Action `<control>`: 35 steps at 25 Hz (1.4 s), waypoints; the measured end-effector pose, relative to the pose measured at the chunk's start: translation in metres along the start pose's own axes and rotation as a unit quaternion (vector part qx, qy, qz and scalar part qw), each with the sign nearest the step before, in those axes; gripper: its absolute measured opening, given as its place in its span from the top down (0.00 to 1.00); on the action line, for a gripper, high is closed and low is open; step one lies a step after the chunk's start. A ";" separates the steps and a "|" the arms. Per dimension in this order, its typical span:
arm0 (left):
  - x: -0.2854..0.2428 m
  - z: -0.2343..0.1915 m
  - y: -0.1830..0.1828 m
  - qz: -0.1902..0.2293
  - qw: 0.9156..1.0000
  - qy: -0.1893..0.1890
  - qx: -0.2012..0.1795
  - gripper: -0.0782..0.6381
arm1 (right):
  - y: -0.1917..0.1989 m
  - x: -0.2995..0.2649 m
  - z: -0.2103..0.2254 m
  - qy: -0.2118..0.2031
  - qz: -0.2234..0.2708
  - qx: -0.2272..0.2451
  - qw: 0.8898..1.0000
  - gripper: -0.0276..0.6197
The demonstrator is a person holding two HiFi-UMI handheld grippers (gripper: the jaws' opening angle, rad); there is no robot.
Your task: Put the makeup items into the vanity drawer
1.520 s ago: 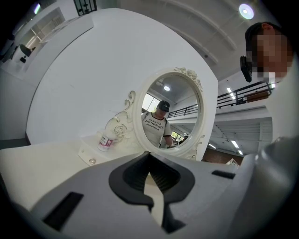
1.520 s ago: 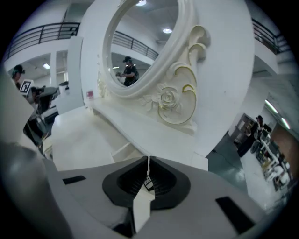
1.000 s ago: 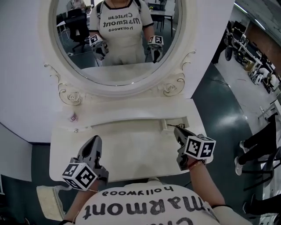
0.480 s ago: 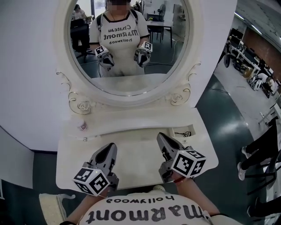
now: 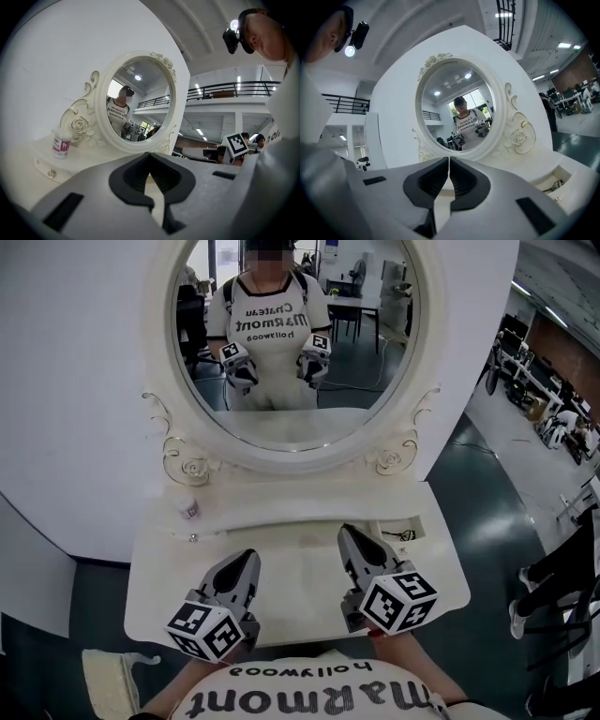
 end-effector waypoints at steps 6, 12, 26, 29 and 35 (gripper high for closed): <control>-0.003 0.009 -0.001 0.008 1.000 -0.017 -0.005 0.88 | -0.004 -0.002 0.003 -0.017 -0.006 0.026 0.999 0.91; -0.008 0.023 0.006 0.004 0.999 -0.035 0.005 0.88 | -0.004 0.001 0.015 -0.025 -0.027 0.029 0.999 0.91; -0.016 0.050 0.024 -0.004 0.999 -0.045 0.015 0.88 | 0.009 0.021 0.037 -0.034 -0.056 0.032 0.997 0.91; -0.018 0.053 0.024 -0.005 0.999 -0.043 0.014 0.88 | 0.010 0.024 0.041 -0.031 -0.057 0.029 0.997 0.91; -0.018 0.056 0.022 -0.005 0.999 -0.044 0.012 0.88 | 0.009 0.026 0.044 -0.030 -0.061 0.027 0.997 0.91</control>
Point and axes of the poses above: the fingertips, and each gripper's own axes: x backward along the fingers, z to its right, y out of its underside, the point moved 9 cm from there along x, backward along the fingers, and after that the axes turned 8 degrees about y, right-handed, at the moved point
